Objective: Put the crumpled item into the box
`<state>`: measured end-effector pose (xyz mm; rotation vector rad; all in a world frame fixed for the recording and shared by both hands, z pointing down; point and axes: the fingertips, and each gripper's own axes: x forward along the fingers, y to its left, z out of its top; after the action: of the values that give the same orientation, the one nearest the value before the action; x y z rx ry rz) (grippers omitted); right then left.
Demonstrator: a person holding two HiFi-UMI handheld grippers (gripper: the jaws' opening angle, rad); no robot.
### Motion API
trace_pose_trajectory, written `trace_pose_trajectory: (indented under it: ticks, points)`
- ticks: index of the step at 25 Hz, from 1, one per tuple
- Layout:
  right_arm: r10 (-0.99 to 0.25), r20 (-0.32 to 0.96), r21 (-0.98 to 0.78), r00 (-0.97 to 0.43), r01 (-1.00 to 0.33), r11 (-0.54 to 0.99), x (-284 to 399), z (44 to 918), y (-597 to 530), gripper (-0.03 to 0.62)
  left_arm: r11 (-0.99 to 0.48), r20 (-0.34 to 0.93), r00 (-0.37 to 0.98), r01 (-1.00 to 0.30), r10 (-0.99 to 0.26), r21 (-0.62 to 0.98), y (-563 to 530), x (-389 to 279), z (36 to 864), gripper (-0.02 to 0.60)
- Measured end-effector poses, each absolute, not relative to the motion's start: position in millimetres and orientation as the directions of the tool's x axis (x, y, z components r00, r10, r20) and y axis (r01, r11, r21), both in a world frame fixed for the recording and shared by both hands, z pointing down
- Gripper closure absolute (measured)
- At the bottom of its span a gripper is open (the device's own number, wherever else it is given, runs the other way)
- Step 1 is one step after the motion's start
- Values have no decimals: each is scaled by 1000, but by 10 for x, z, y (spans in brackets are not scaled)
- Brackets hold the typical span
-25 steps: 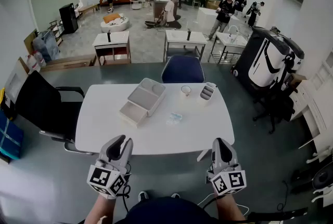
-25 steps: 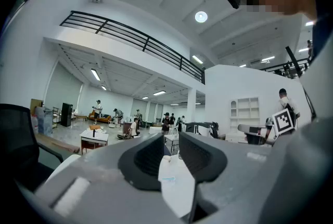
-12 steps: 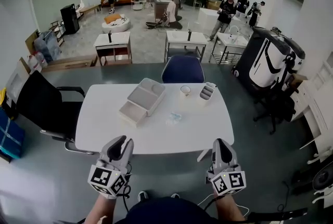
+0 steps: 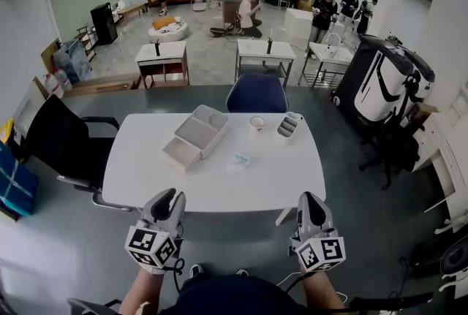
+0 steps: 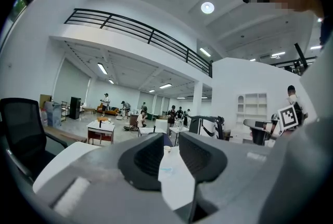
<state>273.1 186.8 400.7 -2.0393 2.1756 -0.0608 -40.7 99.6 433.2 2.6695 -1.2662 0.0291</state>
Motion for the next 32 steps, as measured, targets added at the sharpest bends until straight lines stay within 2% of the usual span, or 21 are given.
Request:
trace_pose_trajectory:
  ticks: [7, 16, 26, 32]
  points:
    - [-993, -63, -164, -99, -981, 108, 2984, 4134, 1862, 592, -604, 116, 619, -784, -776, 145, 1199, -122, 4354, 479]
    - [-992, -40, -170, -119, -978, 124, 3016, 4234, 1720, 592, -563, 124, 579, -815, -806, 139, 1097, -221, 4367, 479]
    - [-999, -8, -142, -46, -989, 46, 2953, 4281, 1218, 592, -609, 78, 627, -775, -775, 171, 346, -298, 4385, 479]
    - [-1000, 1, -119, 4, -993, -4, 2733, 4223, 684, 592, -626, 38, 643, -756, -765, 192, -328, -583, 4351, 479]
